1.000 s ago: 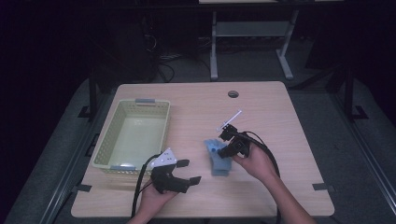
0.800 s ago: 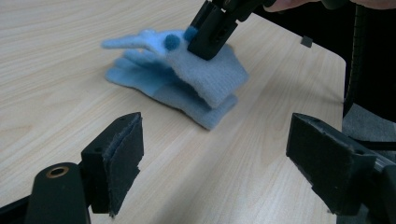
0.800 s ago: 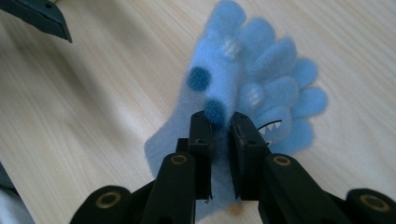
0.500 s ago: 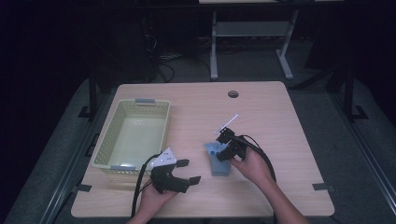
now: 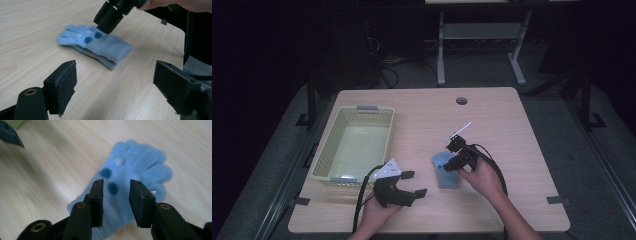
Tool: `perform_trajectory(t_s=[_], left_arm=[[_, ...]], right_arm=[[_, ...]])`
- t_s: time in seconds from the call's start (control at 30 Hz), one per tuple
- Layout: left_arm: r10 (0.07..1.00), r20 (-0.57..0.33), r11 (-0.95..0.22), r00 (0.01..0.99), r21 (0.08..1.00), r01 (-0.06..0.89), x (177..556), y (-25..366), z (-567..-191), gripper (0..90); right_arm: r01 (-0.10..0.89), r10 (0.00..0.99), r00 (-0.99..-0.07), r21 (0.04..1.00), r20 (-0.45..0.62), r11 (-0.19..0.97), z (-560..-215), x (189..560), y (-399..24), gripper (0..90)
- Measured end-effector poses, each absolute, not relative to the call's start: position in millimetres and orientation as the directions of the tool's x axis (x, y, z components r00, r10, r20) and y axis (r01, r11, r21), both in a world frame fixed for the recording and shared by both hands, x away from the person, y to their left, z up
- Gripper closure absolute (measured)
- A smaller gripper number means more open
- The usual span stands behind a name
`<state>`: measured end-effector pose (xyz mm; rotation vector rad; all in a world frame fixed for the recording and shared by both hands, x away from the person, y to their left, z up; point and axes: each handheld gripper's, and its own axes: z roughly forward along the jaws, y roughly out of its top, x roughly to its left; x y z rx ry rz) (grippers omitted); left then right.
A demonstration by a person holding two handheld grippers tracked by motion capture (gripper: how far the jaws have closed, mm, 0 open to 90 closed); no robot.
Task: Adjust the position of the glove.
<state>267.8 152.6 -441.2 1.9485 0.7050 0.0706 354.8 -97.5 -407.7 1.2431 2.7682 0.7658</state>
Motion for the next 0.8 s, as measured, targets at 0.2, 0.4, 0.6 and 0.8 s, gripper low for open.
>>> perform_trajectory(t_s=[0.2,0.4,0.6,0.8], left_arm=[[0.504,-0.256,-0.305,0.825,0.841,0.447,267.6,152.2,-441.1,18.7],[0.503,-0.249,-0.313,0.828,0.840,0.443,268.7,153.4,-442.4,19.2],[0.500,-0.252,-0.316,0.829,0.838,0.445,267.7,152.1,-442.5,19.6],[0.508,-0.277,-0.304,0.816,0.828,0.471,269.0,150.9,-444.2,21.3]], right_arm=[[0.698,0.695,-0.693,0.418,0.190,0.581,-415.8,356.5,-91.4,76.4],[0.699,0.692,-0.699,0.378,0.180,0.607,-433.2,358.7,-84.8,76.7],[0.694,0.689,-0.701,0.397,0.184,0.601,-430.0,356.6,-87.1,73.4],[0.699,0.693,-0.690,0.440,0.208,0.564,-420.1,351.7,-96.4,63.7]])
